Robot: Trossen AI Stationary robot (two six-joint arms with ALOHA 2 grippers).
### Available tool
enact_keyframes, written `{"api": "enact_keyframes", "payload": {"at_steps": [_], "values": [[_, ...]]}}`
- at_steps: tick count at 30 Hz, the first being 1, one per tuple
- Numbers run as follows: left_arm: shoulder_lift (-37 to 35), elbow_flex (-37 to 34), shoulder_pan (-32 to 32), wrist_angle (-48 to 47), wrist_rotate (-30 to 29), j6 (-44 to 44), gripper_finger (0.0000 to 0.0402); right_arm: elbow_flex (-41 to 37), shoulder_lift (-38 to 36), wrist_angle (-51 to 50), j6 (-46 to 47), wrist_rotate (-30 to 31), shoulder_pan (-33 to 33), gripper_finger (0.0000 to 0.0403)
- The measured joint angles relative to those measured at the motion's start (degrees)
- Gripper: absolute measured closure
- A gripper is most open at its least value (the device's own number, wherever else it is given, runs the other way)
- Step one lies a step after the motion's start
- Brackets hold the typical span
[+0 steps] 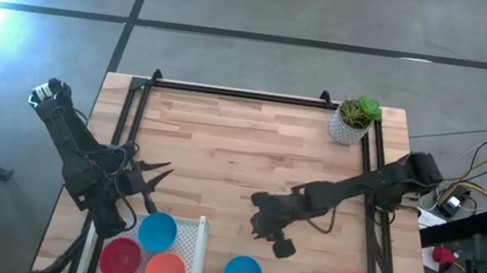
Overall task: Pick & Place Mini bowls
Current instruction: Stack the blue bowl on top of the blue bowl on the shelf
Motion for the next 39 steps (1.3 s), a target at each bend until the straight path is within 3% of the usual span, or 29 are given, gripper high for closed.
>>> {"api": "enact_keyframes", "payload": {"at_steps": [9,21,31,39], "values": [[0.02,-0.02,0.02,0.00,0.02,-0.13,0.0326,5.56,7.62,0.08,2.52,-1.10,1.90,0.0340],[0.04,-0.09,0.00,0.11,0.26,-0.19,0.0326,6.01,12.72,0.15,8.02,-3.14,3.00,0.0340],[0.04,-0.11,0.01,0.59,1.19,-0.96,0.0326,5.99,13.52,1.26,11.51,-3.13,3.88,0.0344],[0.04,-0.11,0.02,0.94,1.52,-1.07,0.0326,5.99,13.07,1.77,19.97,-4.62,4.15,0.0344]]}}
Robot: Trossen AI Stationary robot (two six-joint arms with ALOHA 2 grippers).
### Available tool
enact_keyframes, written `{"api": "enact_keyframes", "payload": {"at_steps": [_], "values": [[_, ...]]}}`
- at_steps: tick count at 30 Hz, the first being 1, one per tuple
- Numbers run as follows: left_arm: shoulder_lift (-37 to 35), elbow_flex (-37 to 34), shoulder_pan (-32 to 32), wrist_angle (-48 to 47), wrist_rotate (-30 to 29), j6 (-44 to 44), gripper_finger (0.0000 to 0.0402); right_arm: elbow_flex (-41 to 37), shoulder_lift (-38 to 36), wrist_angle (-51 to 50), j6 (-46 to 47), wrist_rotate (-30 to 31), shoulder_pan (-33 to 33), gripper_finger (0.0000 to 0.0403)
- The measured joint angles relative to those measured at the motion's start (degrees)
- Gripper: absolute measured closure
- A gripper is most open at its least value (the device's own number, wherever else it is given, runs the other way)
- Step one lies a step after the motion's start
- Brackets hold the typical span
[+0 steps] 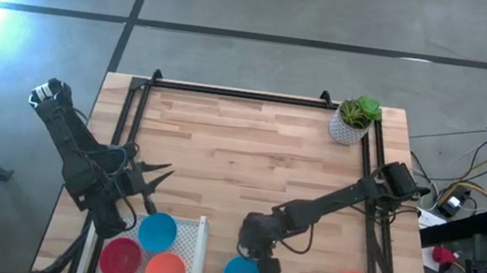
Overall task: Pick & Place Mini bowls
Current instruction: Stack the blue bowl on top of the blue bowl on the shelf
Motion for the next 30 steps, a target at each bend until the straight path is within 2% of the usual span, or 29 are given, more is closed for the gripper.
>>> {"api": "enact_keyframes", "payload": {"at_steps": [7,15,30], "values": [[0.00,0.00,-0.02,0.13,0.02,-0.20,0.0326,0.00,0.46,0.74,0.99,1.06,0.82,0.0344],[-0.02,0.00,-0.02,0.16,0.05,-0.20,0.0326,0.00,0.75,1.00,0.76,5.18,1.21,0.0344],[-0.02,0.00,-0.02,0.15,0.28,-0.15,0.0326,-0.29,0.76,2.06,0.60,6.52,1.46,0.0344]]}}
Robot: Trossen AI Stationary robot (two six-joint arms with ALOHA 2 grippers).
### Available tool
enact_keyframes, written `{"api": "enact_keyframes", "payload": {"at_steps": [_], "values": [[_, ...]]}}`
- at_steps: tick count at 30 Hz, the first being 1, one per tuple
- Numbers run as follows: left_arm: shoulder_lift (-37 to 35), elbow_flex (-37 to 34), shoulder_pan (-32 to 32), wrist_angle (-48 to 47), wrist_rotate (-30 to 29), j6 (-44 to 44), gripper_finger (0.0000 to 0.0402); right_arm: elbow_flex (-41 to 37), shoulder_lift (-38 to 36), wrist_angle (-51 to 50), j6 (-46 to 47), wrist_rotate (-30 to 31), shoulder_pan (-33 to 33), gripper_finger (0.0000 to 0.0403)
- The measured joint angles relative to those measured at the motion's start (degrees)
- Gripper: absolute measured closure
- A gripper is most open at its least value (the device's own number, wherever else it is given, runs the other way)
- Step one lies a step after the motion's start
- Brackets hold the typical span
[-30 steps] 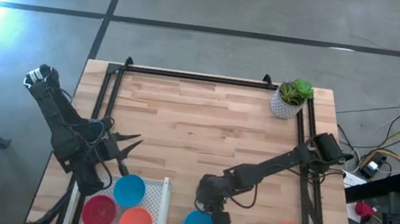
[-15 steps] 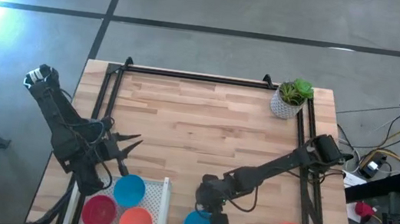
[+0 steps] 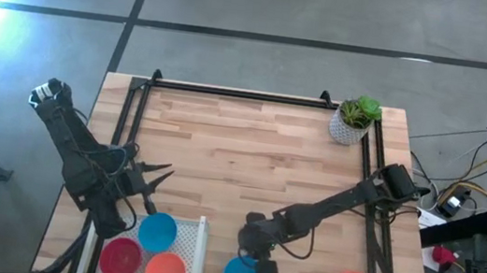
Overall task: Pick & Place Mini bowls
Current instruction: Stack the blue bowl on top of the blue bowl on the shelf
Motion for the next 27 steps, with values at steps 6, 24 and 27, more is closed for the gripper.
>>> {"api": "enact_keyframes", "payload": {"at_steps": [6,24,27], "values": [[0.00,0.00,0.00,0.00,0.00,0.39,0.0326,-1.41,0.00,2.80,0.38,1.71,0.14,0.0344],[-0.02,0.00,0.00,-0.02,-0.02,0.70,0.0326,-2.38,3.13,3.73,0.40,1.51,1.13,0.0344],[-0.02,0.00,0.00,-0.01,0.02,0.70,0.0326,-1.72,3.58,3.84,0.07,1.41,1.13,0.0345]]}}
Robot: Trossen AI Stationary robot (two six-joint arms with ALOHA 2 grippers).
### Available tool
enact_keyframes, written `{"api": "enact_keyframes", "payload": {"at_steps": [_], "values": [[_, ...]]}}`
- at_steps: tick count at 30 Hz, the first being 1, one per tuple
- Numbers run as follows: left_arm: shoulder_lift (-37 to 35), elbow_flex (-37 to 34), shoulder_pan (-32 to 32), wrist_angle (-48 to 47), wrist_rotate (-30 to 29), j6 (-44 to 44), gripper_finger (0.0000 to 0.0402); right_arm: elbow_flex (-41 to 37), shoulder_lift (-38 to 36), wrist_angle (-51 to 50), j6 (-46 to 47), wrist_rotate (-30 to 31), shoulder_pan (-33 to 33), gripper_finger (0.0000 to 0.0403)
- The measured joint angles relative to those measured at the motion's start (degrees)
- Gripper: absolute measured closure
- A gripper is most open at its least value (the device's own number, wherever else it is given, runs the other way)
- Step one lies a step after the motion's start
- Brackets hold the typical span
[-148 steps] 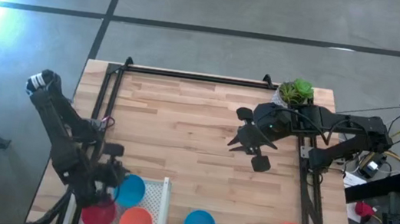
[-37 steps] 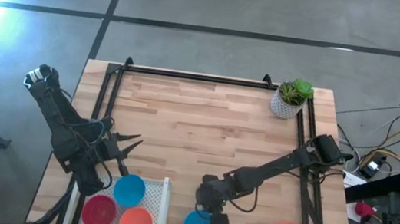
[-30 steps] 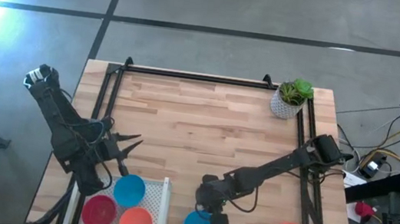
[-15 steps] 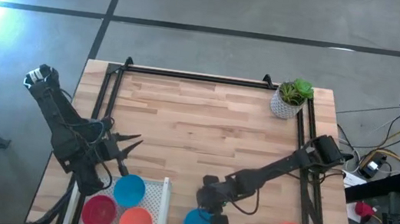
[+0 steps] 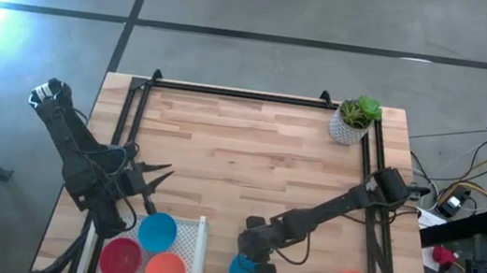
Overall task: Pick & Place Mini bowls
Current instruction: Stack the blue bowl on top of the blue bowl on the shelf
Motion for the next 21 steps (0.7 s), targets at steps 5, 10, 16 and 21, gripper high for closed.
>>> {"api": "enact_keyframes", "payload": {"at_steps": [5,10,16,21], "values": [[0.00,0.00,0.00,-0.01,0.50,0.00,0.0326,0.26,0.00,-0.15,-0.30,0.24,0.02,0.0373],[0.00,0.00,0.00,-0.01,0.50,0.00,0.0326,0.29,-0.07,0.15,-0.54,0.20,0.00,0.0393],[0.00,0.00,0.00,-0.02,0.48,0.00,0.0326,0.24,-1.56,-0.86,-3.27,0.61,-0.60,0.0394],[0.00,0.00,0.00,-0.03,0.48,0.00,0.0326,0.72,-5.29,-2.92,-5.63,2.93,-3.37,0.0394]]}}
